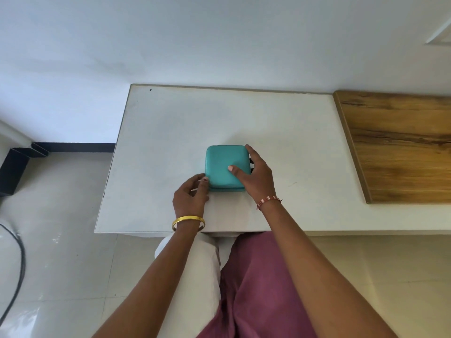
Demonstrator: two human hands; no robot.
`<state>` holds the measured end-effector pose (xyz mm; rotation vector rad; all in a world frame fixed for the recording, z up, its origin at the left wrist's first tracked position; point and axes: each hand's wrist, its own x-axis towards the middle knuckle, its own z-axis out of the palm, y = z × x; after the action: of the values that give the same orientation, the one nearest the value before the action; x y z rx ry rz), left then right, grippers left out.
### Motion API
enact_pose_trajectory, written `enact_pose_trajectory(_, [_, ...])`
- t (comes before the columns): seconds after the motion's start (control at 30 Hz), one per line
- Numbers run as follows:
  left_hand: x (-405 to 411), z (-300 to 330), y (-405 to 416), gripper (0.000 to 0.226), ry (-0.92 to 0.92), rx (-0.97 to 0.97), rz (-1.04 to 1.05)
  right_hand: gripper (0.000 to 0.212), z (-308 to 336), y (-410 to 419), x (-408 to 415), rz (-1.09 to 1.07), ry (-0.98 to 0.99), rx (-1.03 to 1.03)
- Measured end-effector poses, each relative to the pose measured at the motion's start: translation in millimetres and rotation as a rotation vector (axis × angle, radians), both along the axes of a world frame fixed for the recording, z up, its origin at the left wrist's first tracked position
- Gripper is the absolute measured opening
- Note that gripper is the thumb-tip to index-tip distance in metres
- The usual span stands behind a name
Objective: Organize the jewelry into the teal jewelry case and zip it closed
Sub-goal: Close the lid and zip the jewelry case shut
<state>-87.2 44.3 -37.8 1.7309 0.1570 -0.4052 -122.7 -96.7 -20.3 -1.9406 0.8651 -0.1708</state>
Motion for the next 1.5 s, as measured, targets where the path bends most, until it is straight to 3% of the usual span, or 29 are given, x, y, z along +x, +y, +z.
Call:
enact_pose_trajectory(0.13, [21.7,-2.3,-6.5,0.026,-0.032,0.009,-0.007,0.072,2.1,-1.2,0.1,-0.008,-0.018,0.028])
enact_pose_trajectory(0.43, [85.6,7.2,-41.0,0.054,-0.315,0.439,-0.556,0.071,0.4,-2.0,0.9,-0.013,-0.031,0.004])
enact_pose_trajectory(0.6, [93.9,13.9,-40.9,0.049,-0.382,0.546,-0.685,0.071,-0.1,-1.7,0.5,-0.021,-0.027,0.002])
enact_pose_trajectory(0.83, [102.1,9.7,-38.5,0.029,-0.272,0.544,-0.6,0.066,6.1,-2.3,3.1,-0.01,0.004,0.004])
enact_pose_trajectory(1.07, [121.9,15.6,-38.7,0.026,-0.099,0.493,-0.68,0.064,7.6,-4.8,8.1,-0.001,0.048,0.015])
enact_pose_trajectory(1.5, [102.0,10.2,-30.6,0.02,-0.254,0.398,-0.423,0.063,6.1,-5.1,9.0,-0.022,0.046,0.012])
